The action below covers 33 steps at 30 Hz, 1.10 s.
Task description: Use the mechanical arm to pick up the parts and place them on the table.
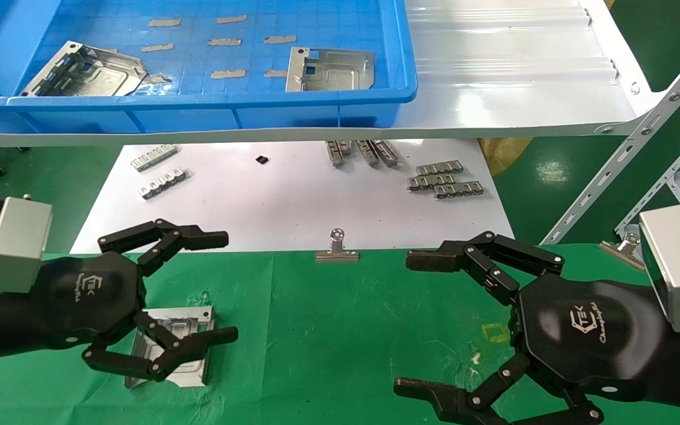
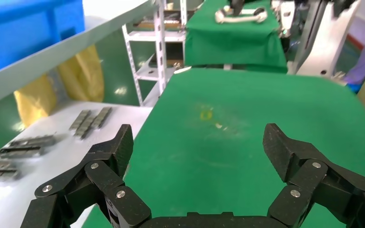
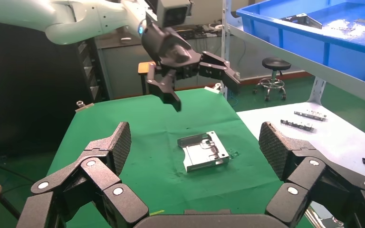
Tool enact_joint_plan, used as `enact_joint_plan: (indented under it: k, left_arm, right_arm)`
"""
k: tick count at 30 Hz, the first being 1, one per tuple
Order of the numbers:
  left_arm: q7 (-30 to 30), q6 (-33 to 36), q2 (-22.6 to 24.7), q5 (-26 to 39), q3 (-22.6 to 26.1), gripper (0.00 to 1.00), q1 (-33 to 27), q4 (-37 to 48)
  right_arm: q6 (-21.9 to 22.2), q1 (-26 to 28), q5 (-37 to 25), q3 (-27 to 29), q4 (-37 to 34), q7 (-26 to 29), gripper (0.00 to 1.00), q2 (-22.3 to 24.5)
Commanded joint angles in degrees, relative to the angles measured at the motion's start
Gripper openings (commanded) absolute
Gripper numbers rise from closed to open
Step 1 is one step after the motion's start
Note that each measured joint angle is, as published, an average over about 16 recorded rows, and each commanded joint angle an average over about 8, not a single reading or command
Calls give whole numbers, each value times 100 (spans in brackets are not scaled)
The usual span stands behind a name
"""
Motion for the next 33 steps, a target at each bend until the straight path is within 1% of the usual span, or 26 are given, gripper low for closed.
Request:
enact_joint_plan:
  k: [1,11,16,21,33]
  left_arm:
    - [-147,-21,-35,-60,-109,100,112,-202]
    - [-873,-125,-207,-357,-647,100,665,-1204]
    - [-1125,-161,-269,-466,-844,100,868,-1577]
    - [-1205,-178,-298,-520,-932,100,958,-1745]
    - [-1161,-175,-285,-498,-883,100,910,-1643]
  right_arm:
    - [0,0,0,0,0,0,100,0]
    - [1,0,1,-1,0,-1,100,1]
    - [1,0,2,-1,0,-1,100,1]
    - [2,-1,3,-1,-1,-1,100,1]
    - [2,-1,3,-1,-1,-1,100,1]
